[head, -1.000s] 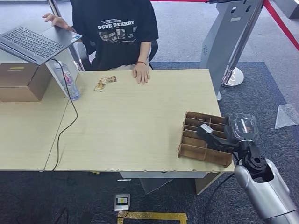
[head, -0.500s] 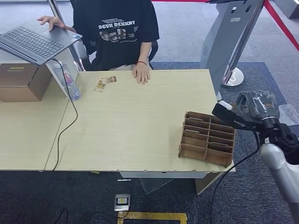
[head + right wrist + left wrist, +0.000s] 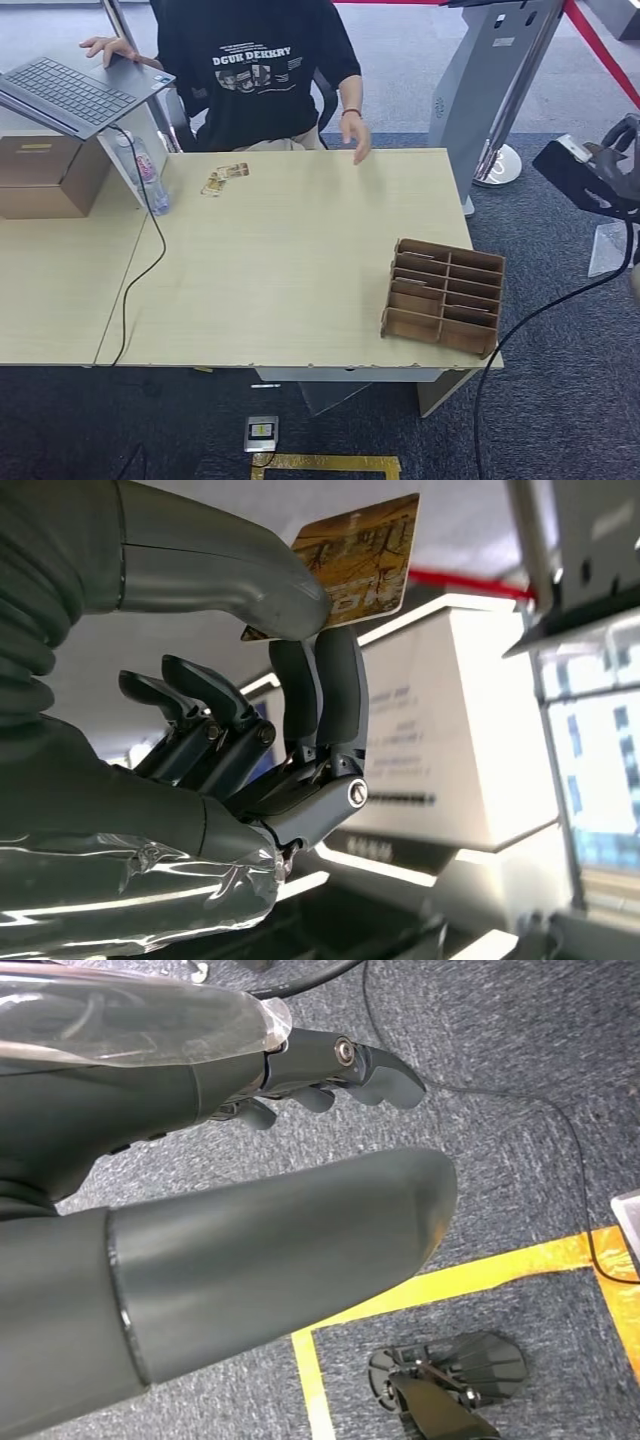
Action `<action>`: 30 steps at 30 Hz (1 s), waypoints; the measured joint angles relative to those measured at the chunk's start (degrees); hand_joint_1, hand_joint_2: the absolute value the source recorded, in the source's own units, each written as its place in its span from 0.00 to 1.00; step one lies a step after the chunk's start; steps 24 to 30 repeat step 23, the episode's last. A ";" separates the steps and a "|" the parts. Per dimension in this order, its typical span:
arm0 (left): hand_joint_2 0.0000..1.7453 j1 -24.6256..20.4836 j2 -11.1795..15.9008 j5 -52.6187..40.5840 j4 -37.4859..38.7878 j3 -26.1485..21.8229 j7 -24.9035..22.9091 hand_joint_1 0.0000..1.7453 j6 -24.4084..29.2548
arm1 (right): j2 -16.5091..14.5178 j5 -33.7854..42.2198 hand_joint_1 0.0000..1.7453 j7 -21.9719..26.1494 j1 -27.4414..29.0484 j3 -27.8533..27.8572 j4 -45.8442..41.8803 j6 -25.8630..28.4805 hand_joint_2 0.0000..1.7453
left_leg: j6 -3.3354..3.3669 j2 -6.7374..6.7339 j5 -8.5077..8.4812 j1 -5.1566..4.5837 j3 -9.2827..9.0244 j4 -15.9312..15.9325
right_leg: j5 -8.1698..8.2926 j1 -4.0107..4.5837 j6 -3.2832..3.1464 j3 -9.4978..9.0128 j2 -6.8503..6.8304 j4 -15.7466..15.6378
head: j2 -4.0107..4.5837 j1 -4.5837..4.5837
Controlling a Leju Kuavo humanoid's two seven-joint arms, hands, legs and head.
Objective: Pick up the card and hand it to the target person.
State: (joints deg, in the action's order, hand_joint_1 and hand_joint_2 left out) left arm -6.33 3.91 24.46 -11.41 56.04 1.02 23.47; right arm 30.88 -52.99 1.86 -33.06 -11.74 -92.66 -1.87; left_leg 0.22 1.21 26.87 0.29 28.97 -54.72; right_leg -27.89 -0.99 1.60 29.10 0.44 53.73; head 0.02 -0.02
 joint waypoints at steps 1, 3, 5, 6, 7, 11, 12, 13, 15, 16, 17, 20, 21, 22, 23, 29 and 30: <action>0.00 -0.13 -0.07 -0.19 0.00 0.01 0.01 0.00 0.02 | -0.18 -2.46 1.00 -0.45 -1.28 -0.56 1.17 1.80 1.00 | 0.00 0.01 -0.01 0.00 0.04 0.01 | 0.00 0.00 0.00 -0.01 -0.01 0.01 | 0.00 0.01; 0.00 -0.50 -0.20 -0.62 0.00 0.03 0.01 0.00 0.02 | -1.11 -6.38 1.00 -0.79 -4.32 -2.15 4.67 5.58 1.00 | 0.01 0.01 -0.03 0.01 0.08 0.02 | 0.01 0.01 -0.01 -0.01 -0.02 0.04 | 0.00 0.00; 0.00 -1.07 -0.34 -1.00 0.00 0.07 0.00 0.00 -0.01 | -2.71 -8.64 1.00 -0.67 -7.55 -4.11 9.31 9.40 1.00 | 0.01 0.02 -0.04 0.01 0.08 0.02 | 0.03 0.01 -0.03 0.00 -0.02 0.06 | 0.00 -0.01; 0.00 -1.37 -0.41 -1.14 0.00 0.08 -0.01 0.00 -0.01 | -3.62 -9.37 1.00 -0.59 -9.09 -5.12 11.79 11.14 1.00 | 0.02 0.03 -0.06 0.01 0.08 0.02 | 0.03 0.01 -0.03 0.00 -0.04 0.06 | 0.00 -0.01; 0.00 -1.60 -0.47 -1.21 0.00 0.08 -0.02 0.00 -0.01 | -4.56 -9.95 1.00 -0.53 -10.53 -6.11 14.26 12.70 1.00 | 0.02 0.06 -0.07 0.01 0.08 0.02 | 0.03 0.01 -0.03 0.00 -0.06 0.07 | 0.00 -0.01; 0.00 -1.96 -0.61 -1.22 0.00 0.09 -0.21 0.00 0.05 | -8.94 -11.07 1.00 -0.36 -15.86 -9.65 24.31 18.10 1.00 | 0.03 0.11 -0.10 0.01 0.10 0.02 | 0.03 0.01 -0.03 0.02 -0.11 0.10 | 0.00 -0.01; 0.00 -1.99 -0.62 -1.19 0.00 0.09 -0.30 0.00 0.09 | -10.12 -11.16 1.00 -0.29 -17.15 -10.39 26.83 19.23 1.00 | 0.03 0.11 -0.10 0.01 0.09 0.02 | 0.03 0.01 -0.03 0.03 -0.10 0.10 | 0.00 -0.01; 0.00 -2.02 -0.63 -1.15 0.00 0.09 -0.36 0.00 0.13 | -11.32 -11.26 1.00 -0.23 -18.28 -11.10 29.36 20.20 1.00 | 0.03 0.12 -0.10 0.01 0.10 0.02 | 0.03 0.01 -0.03 0.04 -0.12 0.10 | 0.00 -0.02; 0.00 -2.01 -0.66 -1.10 0.00 0.09 -0.46 0.00 0.18 | -13.55 -11.61 1.00 -0.26 -20.30 -12.37 34.02 21.36 1.00 | 0.03 0.16 -0.10 0.02 0.11 0.02 | 0.03 0.02 -0.03 0.06 -0.16 0.10 | 0.00 -0.02; 0.00 -2.00 -0.67 -1.13 0.00 0.09 -0.52 0.00 0.18 | -14.62 -11.84 1.00 -0.37 -21.12 -12.98 36.26 21.64 1.00 | 0.03 0.17 -0.10 0.02 0.12 0.02 | 0.03 0.02 -0.03 0.07 -0.17 0.10 | 0.00 -0.01; 0.00 -1.99 -0.67 -1.18 0.00 0.09 -0.57 0.00 0.17 | -15.58 -12.02 1.00 -0.49 -21.89 -13.53 38.29 21.77 1.00 | 0.03 0.18 -0.10 0.02 0.13 0.02 | 0.03 0.03 -0.03 0.08 -0.18 0.10 | 0.00 -0.01; 0.00 -1.96 -0.69 -1.38 0.00 0.10 -0.79 0.00 0.07 | -17.90 -12.02 1.00 -0.54 -23.45 -14.78 43.43 22.04 1.00 | 0.03 0.18 -0.10 0.02 0.13 0.02 | 0.02 0.03 -0.03 0.09 -0.19 0.10 | 0.00 -0.01; 0.00 -1.95 -0.69 -1.45 0.00 0.12 -0.89 0.00 0.02 | -18.54 -11.91 1.00 -0.39 -23.80 -15.10 44.91 22.18 1.00 | 0.03 0.18 -0.10 0.02 0.13 0.01 | 0.03 0.03 -0.03 0.09 -0.18 0.10 | 0.00 -0.01; 0.00 -1.94 -0.69 -1.54 0.00 0.14 -0.99 0.00 -0.02 | -19.11 -11.78 1.00 -0.20 -24.08 -15.41 46.23 22.30 1.00 | 0.03 0.17 -0.10 0.02 0.13 0.01 | 0.03 0.02 -0.03 0.09 -0.17 0.09 | 0.00 -0.01; 0.00 -1.94 -0.69 -1.59 0.00 0.15 -1.04 0.00 -0.04 | -19.41 -11.73 1.00 -0.10 -24.23 -15.57 46.95 22.38 1.00 | 0.03 0.17 -0.10 0.02 0.12 0.01 | 0.03 0.02 -0.03 0.09 -0.17 0.09 | 0.00 -0.01; 0.00 -1.94 -0.69 -1.59 0.00 0.15 -1.04 0.00 -0.04 | -19.41 -11.73 1.00 -0.10 -24.23 -15.57 46.95 22.38 1.00 | 0.03 0.17 -0.10 0.02 0.12 0.01 | 0.03 0.02 -0.03 0.09 -0.17 0.09 | 0.00 -0.01; 0.00 -1.94 -0.69 -1.59 0.00 0.15 -1.04 0.00 -0.04 | -19.41 -11.73 1.00 -0.10 -24.23 -15.57 46.95 22.38 1.00 | 0.03 0.17 -0.10 0.02 0.12 0.01 | 0.03 0.02 -0.03 0.09 -0.17 0.09 | 0.00 -0.01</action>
